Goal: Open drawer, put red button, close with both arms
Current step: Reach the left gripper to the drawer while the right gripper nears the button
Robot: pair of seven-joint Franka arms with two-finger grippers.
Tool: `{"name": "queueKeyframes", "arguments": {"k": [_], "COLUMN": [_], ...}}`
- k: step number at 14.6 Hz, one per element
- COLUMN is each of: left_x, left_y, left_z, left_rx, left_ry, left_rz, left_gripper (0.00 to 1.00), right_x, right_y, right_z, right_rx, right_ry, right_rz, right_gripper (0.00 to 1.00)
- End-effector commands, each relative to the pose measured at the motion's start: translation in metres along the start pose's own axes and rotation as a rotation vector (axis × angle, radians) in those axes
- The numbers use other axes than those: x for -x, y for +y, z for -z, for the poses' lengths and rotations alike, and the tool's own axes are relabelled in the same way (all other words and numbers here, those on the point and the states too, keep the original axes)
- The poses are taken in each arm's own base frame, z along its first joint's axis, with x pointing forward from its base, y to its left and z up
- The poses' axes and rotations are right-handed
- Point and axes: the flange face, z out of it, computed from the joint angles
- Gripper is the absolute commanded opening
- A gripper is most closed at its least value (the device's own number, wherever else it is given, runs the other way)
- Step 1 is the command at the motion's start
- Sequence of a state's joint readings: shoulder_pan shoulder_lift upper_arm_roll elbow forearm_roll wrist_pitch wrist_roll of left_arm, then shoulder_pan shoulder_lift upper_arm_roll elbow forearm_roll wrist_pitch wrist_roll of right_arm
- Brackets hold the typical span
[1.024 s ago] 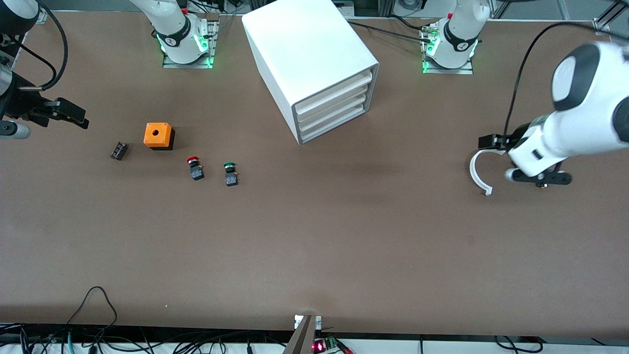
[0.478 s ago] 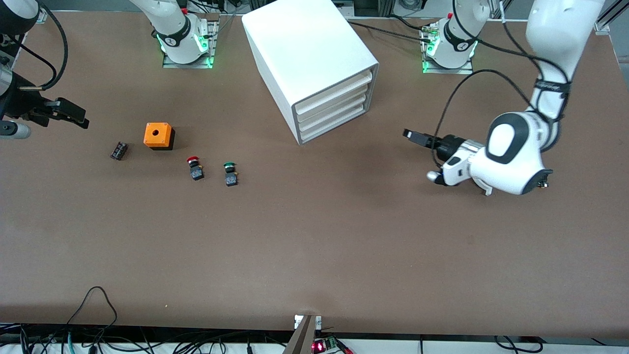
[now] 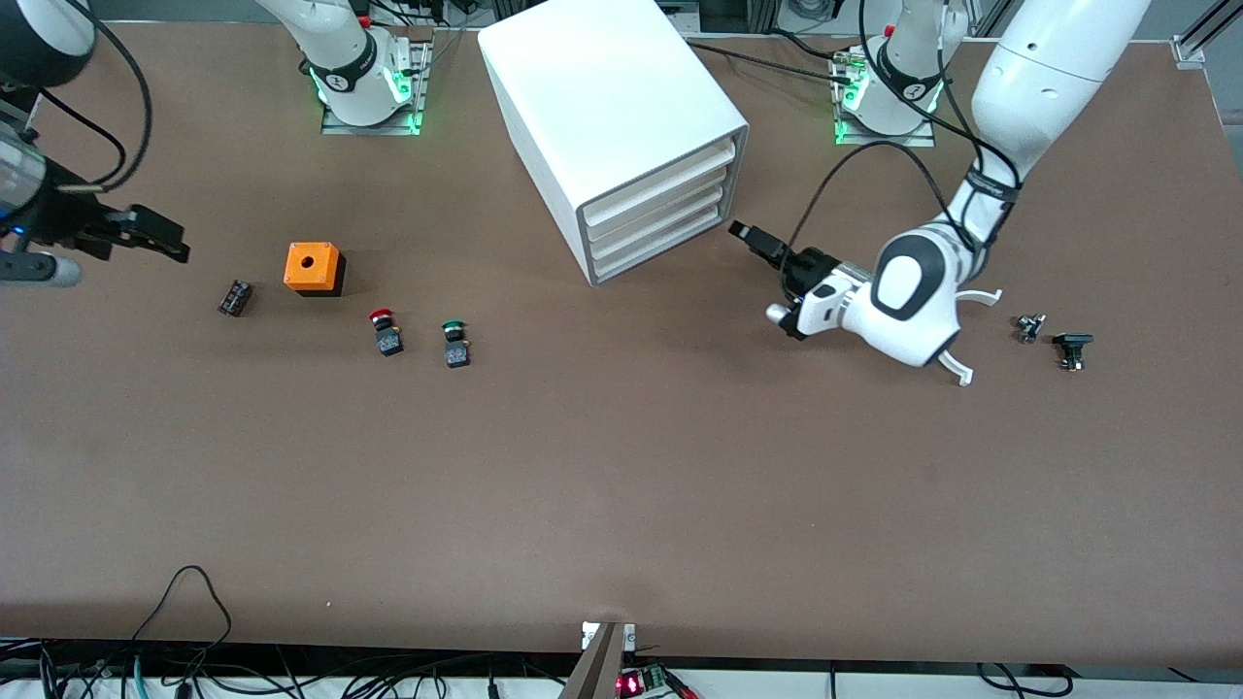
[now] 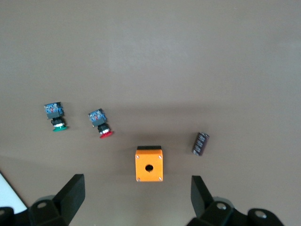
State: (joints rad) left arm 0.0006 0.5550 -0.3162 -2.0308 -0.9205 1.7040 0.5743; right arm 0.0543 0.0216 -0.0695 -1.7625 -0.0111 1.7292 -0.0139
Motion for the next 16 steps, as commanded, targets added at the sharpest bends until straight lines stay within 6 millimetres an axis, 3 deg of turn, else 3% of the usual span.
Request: {"name": "queueKeyframes", "arguments": {"k": [1,5,9,10,11,13,16], "left_x": [0.002,0.006,0.014,0.014,0.015,0.014,0.015], "left_y": [0.014,0.018,0.019,0.021,0.022,0.023,0.028], "left_z": [-0.042,-0.076,-0.094,-0.098,-0.098,-0.096,-0.089], "left_rx": [0.003,0.029,0.044,0.046,0.046,0.044,0.037], "left_ry": [0.008,0.004,-0.024,-0.031,-0.031,-0.03,-0.02], "left_rz": [-0.05,-0.033,-0.021,-0.024,-0.026,-0.033,-0.087], "left_gripper": [1.0,1.0,0.93,0.83,0.6,0.0,0.0], "right_x": [-0.022,-0.043,-0.048,-0.046,-0.043,-0.038,-0.029], "right_y": [-0.043,-0.095,-0.129,-0.133,-0.138,-0.136,-0.132], "right_z": [-0.027,-0.084,-0.142,-0.157,-0.171,-0.202,-0.242], "right_rx": [-0.006,-0.041,-0.033,-0.03,-0.028,-0.029,-0.026], "right_ry": [-0.007,-0.041,-0.092,-0.091,-0.083,-0.078,-0.065], "right_rz": [0.064,0.108,0.11,0.124,0.156,0.229,0.255], "right_gripper": [1.0,1.0,1.0,1.0,1.0,1.0,1.0]}}
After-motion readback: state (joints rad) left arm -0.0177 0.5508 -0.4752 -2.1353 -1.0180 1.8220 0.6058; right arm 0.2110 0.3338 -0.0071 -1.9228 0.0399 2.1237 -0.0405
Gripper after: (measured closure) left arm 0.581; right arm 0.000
